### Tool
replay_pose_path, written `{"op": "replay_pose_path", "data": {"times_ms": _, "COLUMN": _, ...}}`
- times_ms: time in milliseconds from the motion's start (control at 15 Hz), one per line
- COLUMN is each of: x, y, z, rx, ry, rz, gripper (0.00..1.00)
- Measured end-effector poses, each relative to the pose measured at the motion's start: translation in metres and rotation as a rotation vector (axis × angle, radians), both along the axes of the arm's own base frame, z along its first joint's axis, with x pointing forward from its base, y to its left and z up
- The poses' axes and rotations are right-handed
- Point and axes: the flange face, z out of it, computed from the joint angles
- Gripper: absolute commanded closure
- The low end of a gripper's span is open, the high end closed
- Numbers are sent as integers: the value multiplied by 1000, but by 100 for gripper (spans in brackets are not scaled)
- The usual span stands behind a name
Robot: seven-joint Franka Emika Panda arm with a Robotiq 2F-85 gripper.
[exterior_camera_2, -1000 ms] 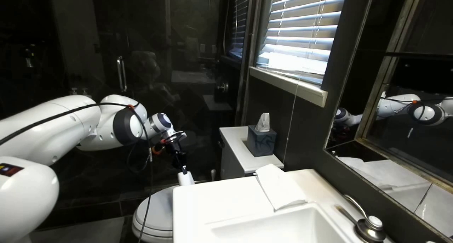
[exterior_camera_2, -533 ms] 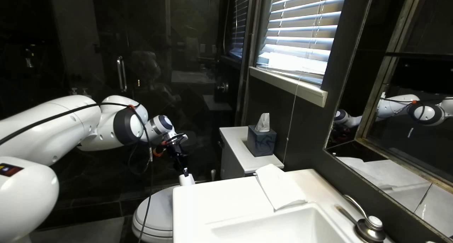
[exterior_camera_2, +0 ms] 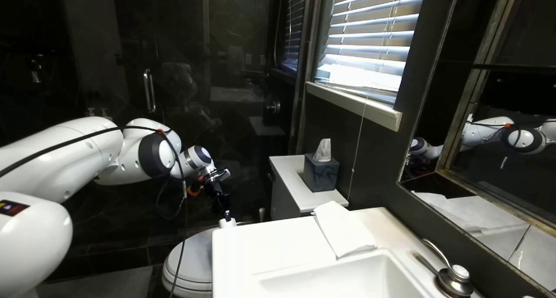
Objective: Put the tissue roll on the tissue holder
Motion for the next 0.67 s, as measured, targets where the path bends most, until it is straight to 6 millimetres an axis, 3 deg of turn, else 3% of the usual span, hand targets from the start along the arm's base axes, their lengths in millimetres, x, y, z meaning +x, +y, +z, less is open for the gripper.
{"op": "replay_pose_path", "data": {"times_ms": 667, "x": -27, "y": -7, "z": -31, "rx": 7, "ry": 122, "rz": 20, "gripper": 99}}
